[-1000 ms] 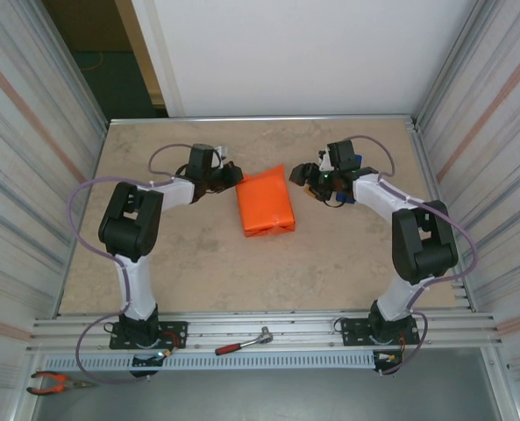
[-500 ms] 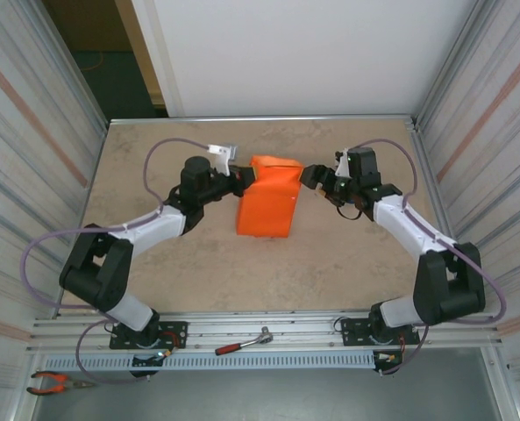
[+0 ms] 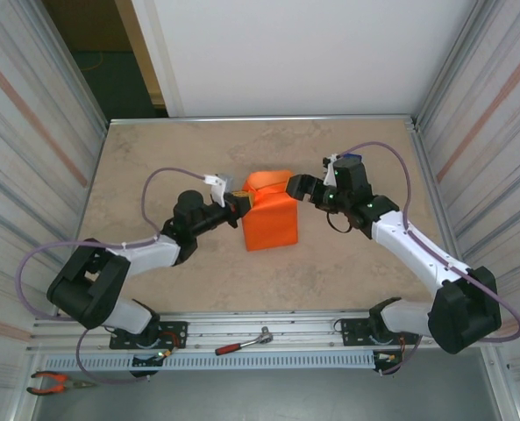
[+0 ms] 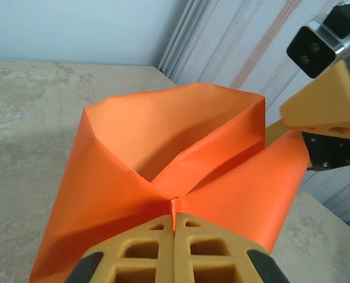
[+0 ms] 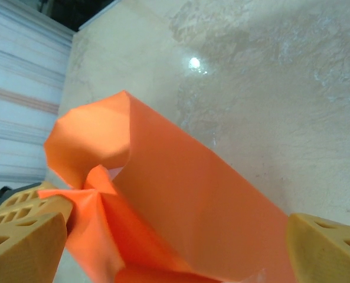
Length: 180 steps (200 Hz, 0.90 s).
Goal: Wrap the gift box in paper
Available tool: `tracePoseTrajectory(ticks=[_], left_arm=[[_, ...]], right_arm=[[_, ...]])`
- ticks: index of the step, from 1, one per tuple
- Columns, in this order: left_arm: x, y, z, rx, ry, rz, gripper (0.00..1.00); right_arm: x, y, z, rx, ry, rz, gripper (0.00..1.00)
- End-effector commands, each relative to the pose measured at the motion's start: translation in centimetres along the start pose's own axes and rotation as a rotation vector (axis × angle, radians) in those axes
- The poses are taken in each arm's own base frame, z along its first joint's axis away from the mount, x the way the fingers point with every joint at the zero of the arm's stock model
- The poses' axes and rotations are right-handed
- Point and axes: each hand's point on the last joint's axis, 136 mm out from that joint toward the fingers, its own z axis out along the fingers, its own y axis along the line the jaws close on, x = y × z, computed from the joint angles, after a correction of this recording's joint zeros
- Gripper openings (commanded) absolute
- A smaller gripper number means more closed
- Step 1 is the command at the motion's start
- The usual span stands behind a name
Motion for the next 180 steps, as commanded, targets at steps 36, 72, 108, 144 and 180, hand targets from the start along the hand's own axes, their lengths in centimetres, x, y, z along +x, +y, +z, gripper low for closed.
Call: tracePoseTrajectory(ticks=[36,72,108,144,180], left_arm=[[-0.1,-0.5,-1.2,-0.017,-0.017,0.038,0.00],[0.2,-1.7,-1.5,0.001,0.006,0.060,0.00],[0.8,-2.6,-1.8,0.011,0.034,0.073,0.00],[1.0,-2.9,-2.6,-0.008,0.037,0.078,0.31],[-0.3,-2.8,-3.9,-0.057,-0.011,0.068,0.65]], right_arm=[[1.4,-0.1,1.1,0.064,-0.001,-0.071,0.94],[1.8,-0.6,2.0,0.088,0.004,-0.076,0.93],[1.0,0.5,2.2,0.053,0.001,-0.078,0.93],[0.8,0.5,3.1,0.035,0.019,-0.069,0.92],[1.3,0.4,3.5,0.006,0.034,-0.047,0.89]])
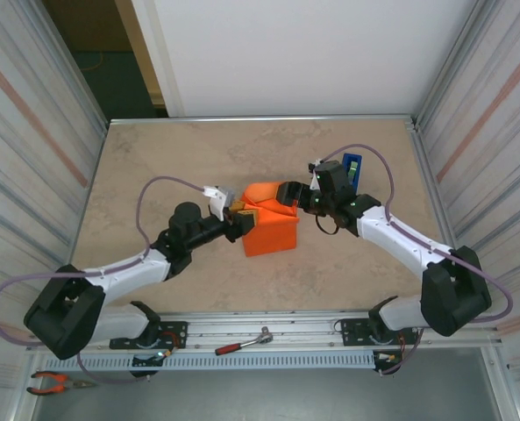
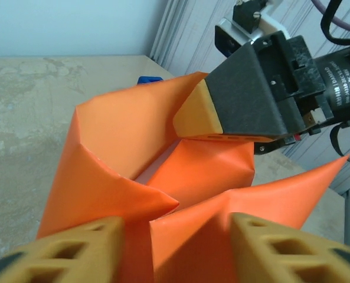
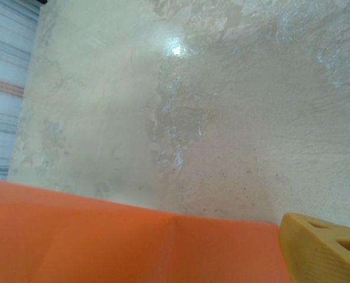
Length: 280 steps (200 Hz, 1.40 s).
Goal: Wrap the gift box in paper
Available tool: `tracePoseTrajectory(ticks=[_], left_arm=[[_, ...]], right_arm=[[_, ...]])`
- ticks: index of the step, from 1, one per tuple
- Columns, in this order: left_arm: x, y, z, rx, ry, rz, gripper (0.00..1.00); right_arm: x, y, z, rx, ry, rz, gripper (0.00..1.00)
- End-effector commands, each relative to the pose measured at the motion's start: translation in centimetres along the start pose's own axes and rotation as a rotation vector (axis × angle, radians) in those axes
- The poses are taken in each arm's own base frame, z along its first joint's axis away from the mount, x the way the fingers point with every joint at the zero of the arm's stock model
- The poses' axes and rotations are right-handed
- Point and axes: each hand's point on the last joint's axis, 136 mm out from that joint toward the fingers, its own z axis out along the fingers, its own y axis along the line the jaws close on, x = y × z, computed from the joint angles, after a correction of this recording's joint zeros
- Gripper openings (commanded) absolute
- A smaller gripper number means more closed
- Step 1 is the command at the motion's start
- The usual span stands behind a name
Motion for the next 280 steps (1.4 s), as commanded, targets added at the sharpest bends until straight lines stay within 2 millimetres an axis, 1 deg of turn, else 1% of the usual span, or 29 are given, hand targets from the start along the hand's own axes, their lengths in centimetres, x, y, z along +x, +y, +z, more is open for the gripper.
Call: tracePoseTrajectory(ticks=[1,17,33,35,47,60,61,63,66,93,111,130,145,163,196,233,259,280], left_arm=[[-1.2,0.4,-1.2,-0.054,-0.046,0.002,0.66],[-2.1,1.0,-2.6,-0.117,-0.095,-0.011,0.77],[-2.6,1.7,-4.2,-0.178,-0.145,-0.026,0.84],[-3.0,1.6,-4.4,-0.181,-0.157,-0.023,0.84],[-2.8,1.6,-5.2,-0.211,-0.158,-0.016,0.88],[-2.3,1.2,-5.6,-0.229,-0.133,0.016,0.91],[-2.2,1.2,-5.6,-0.229,-0.130,0.017,0.94],[-2.1,1.1,-5.6,-0.228,-0.126,0.021,0.97],[-2.0,1.0,-5.6,-0.232,-0.117,0.029,0.99],[-0.6,-0.2,-5.0,-0.220,-0.069,0.062,0.99],[0.2,-0.8,-4.0,-0.219,-0.041,0.089,0.99],[0.6,-0.9,-2.9,-0.221,-0.024,0.101,0.99],[0.3,-0.6,-1.9,-0.238,-0.027,0.113,0.99],[-0.1,0.3,-1.1,-0.286,-0.032,0.131,0.99],[-0.6,0.8,0.1,-0.303,-0.045,0.137,0.99],[-1.3,0.6,0.7,-0.294,-0.057,0.130,0.99],[-1.4,1.2,0.9,-0.317,-0.060,0.122,0.99],[-1.4,2.0,1.1,-0.341,-0.062,0.108,0.96]], right_arm=[[-0.6,1.0,-0.1,-0.049,-0.017,-0.004,0.89],[-0.4,0.8,-0.3,-0.051,-0.018,0.003,0.89],[-0.1,0.8,-0.4,-0.058,-0.013,0.008,0.89],[-0.1,0.8,-0.4,-0.057,-0.014,0.011,0.89],[0.0,0.9,-0.5,-0.066,-0.011,0.010,0.89],[0.1,0.9,-0.6,-0.069,-0.010,0.010,0.89],[0.1,0.9,-0.6,-0.070,-0.010,0.010,0.89],[0.1,0.9,-0.6,-0.069,-0.010,0.010,0.89],[0.1,0.8,-0.6,-0.070,-0.010,0.012,0.89],[0.2,0.8,-0.5,-0.074,-0.011,0.018,0.89],[0.3,0.7,-0.5,-0.078,-0.007,0.024,0.88],[0.4,0.8,-0.4,-0.082,-0.005,0.024,0.88],[0.6,0.6,-0.3,-0.079,-0.002,0.027,0.88],[0.6,0.6,-0.3,-0.079,-0.002,0.027,0.88],[0.8,0.5,-0.4,-0.082,0.000,0.028,0.87],[0.9,0.5,-0.2,-0.090,0.006,0.029,0.87],[1.0,0.5,0.0,-0.096,0.009,0.032,0.87],[0.7,0.7,-0.3,-0.107,0.002,0.040,0.88]])
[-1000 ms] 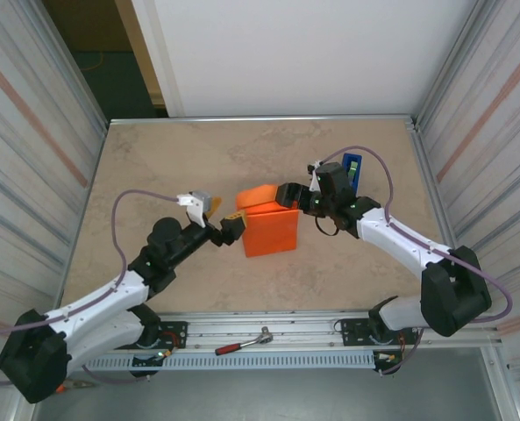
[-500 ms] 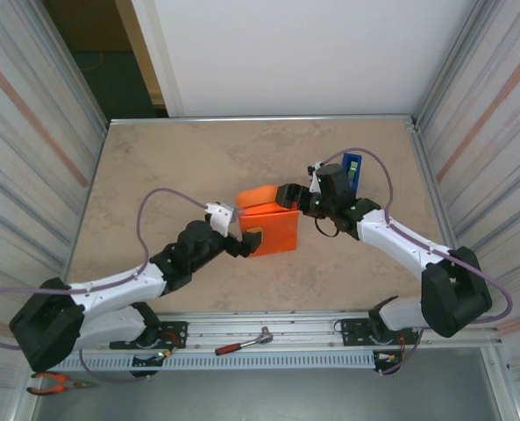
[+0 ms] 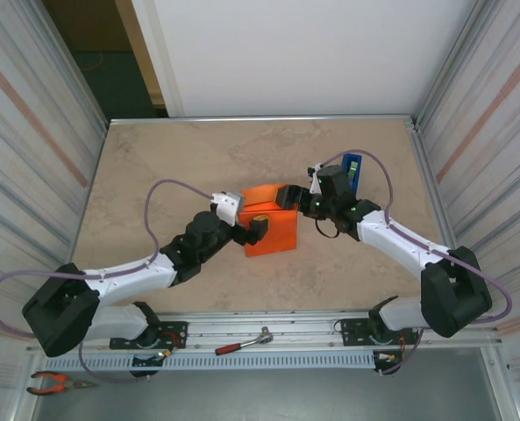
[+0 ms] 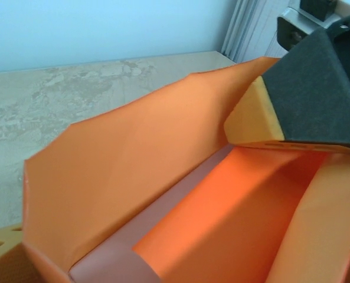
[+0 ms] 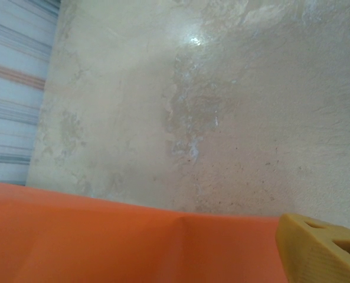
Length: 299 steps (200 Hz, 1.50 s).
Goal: Wrap the gift box in paper
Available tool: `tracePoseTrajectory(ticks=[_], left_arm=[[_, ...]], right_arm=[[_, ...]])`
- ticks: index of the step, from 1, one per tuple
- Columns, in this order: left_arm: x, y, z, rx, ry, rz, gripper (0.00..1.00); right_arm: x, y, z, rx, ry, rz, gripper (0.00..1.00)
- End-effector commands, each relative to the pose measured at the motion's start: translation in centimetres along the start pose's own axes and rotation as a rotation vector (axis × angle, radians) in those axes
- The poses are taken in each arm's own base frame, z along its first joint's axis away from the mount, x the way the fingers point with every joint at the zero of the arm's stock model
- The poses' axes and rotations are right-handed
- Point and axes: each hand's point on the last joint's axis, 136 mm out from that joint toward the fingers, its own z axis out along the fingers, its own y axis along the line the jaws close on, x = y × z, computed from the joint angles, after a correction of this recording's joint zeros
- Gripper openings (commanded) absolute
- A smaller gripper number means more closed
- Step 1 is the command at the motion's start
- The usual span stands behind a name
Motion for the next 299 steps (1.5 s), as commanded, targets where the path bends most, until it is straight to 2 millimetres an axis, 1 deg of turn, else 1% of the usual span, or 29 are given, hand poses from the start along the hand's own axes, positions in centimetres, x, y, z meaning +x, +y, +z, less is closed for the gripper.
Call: tracePoseTrajectory(ticks=[1,15,34,47,63,75,96,136,170,186,203,225,249,261,282,299], left_arm=[[-2.1,0.9,0.5,-0.045,-0.064,-0.018,0.95],[-2.0,1.4,0.7,-0.066,-0.057,-0.022,0.91],[-1.6,1.6,1.1,-0.073,-0.042,-0.023,0.85],[-1.4,1.5,1.3,-0.067,-0.029,-0.015,0.80],[-1.0,1.5,1.6,-0.066,-0.009,-0.015,0.75],[-0.7,1.5,1.7,-0.066,0.001,-0.016,0.71],[-0.3,1.4,1.8,-0.062,0.021,-0.018,0.70],[0.2,1.5,1.6,-0.064,0.042,-0.024,0.70],[0.9,1.6,1.8,-0.068,0.064,-0.034,0.66],[1.0,1.5,2.2,-0.065,0.068,-0.039,0.63],[0.9,1.2,2.8,-0.056,0.071,-0.032,0.58],[0.7,1.2,3.8,-0.048,0.073,-0.022,0.52],[0.3,1.4,4.9,-0.029,0.074,-0.027,0.44],[0.0,1.5,5.5,-0.018,0.073,-0.024,0.40],[-0.4,1.3,6.2,0.001,0.074,-0.016,0.32],[-0.6,1.1,6.6,0.009,0.073,-0.008,0.27]], right_arm=[[-0.4,0.5,-0.6,-0.032,-0.018,0.019,0.88],[-1.2,0.6,-1.4,-0.038,-0.046,0.031,0.89],[-2.9,0.8,-3.3,-0.050,-0.121,0.042,0.92],[-3.5,0.9,-4.4,-0.060,-0.158,0.032,0.93],[-3.7,1.3,-5.3,-0.068,-0.185,-0.007,0.93],[-3.3,1.6,-5.5,-0.076,-0.188,-0.038,0.94],[-2.5,1.6,-4.8,-0.045,-0.175,-0.093,0.94],[-1.1,1.5,-1.9,0.029,-0.141,-0.192,0.93],[-0.1,0.3,0.0,0.115,-0.153,-0.278,0.88],[0.6,-0.2,0.5,0.156,-0.162,-0.324,0.83],[1.1,-1.1,0.9,0.208,-0.173,-0.353,0.76],[0.8,-1.8,1.0,0.247,-0.192,-0.359,0.60],[0.4,-1.8,1.1,0.261,-0.206,-0.359,0.46],[0.3,-1.6,1.3,0.264,-0.209,-0.362,0.37],[-0.1,-1.4,1.4,0.271,-0.214,-0.366,0.28],[-0.4,-1.2,1.6,0.274,-0.215,-0.375,0.17]])
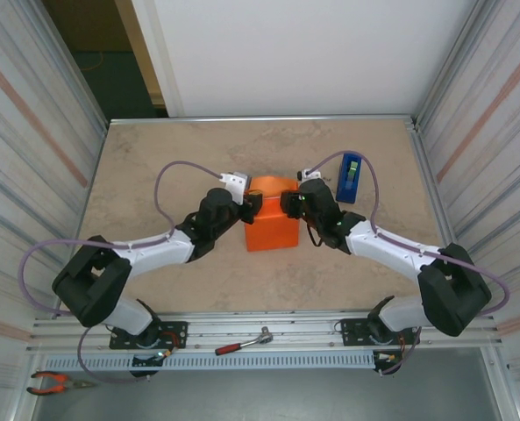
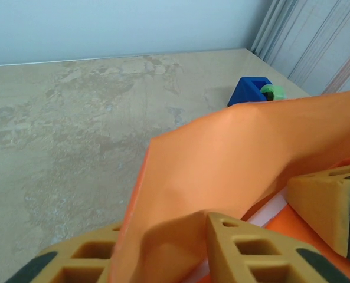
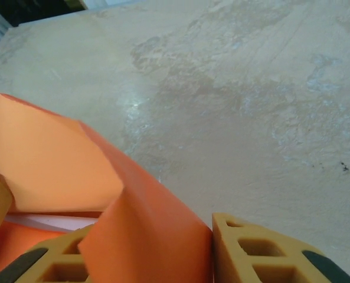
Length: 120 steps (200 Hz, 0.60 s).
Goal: Wrap the gift box in paper
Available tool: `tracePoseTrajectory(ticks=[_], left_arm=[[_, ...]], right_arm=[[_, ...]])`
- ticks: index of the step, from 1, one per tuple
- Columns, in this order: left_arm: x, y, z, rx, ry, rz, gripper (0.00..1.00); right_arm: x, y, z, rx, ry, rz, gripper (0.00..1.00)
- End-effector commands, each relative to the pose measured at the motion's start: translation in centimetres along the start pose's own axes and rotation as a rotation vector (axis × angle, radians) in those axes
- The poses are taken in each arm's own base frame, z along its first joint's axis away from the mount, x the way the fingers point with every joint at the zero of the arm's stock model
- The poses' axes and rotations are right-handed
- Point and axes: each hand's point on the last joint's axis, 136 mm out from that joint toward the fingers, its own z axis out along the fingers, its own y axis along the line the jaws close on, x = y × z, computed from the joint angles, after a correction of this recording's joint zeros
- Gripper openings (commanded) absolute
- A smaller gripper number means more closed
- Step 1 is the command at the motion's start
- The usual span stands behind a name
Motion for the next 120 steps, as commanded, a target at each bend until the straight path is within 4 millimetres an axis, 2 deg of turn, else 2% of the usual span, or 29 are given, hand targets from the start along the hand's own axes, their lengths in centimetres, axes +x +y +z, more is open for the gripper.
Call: tracePoseTrajectory(ticks=[1,25,44,69,76,89,103,120], left_arm=[[0.1,-1.2,0.8,0.059,0.022,0.032,0.27],[-0.4,-1.2,1.2,0.065,0.016,0.036,0.15],[-0.9,-1.4,1.5,0.074,0.011,0.042,0.10],[-2.0,-1.9,1.6,0.089,-0.006,0.049,0.10],[-2.2,-1.9,1.6,0.090,-0.008,0.050,0.14],[-3.0,-2.1,1.2,0.092,-0.026,0.051,0.28],[-4.3,-1.8,0.3,0.078,-0.055,0.051,0.48],[-6.5,-1.2,-1.8,0.062,-0.116,0.028,0.73]], right_arm=[[1.4,-0.1,0.7,0.027,0.057,-0.076,0.17],[0.5,0.2,0.8,0.026,0.050,-0.091,0.02],[-0.3,0.7,0.6,0.020,0.040,-0.103,0.00],[-1.2,1.1,0.1,0.015,0.024,-0.104,0.00],[-1.3,1.0,-0.2,0.020,0.019,-0.103,0.00],[-0.9,0.7,-0.4,0.034,0.018,-0.092,0.00],[-0.2,0.0,-0.5,0.063,0.019,-0.075,0.00],[0.4,-0.7,-0.7,0.096,0.014,-0.049,0.00]])
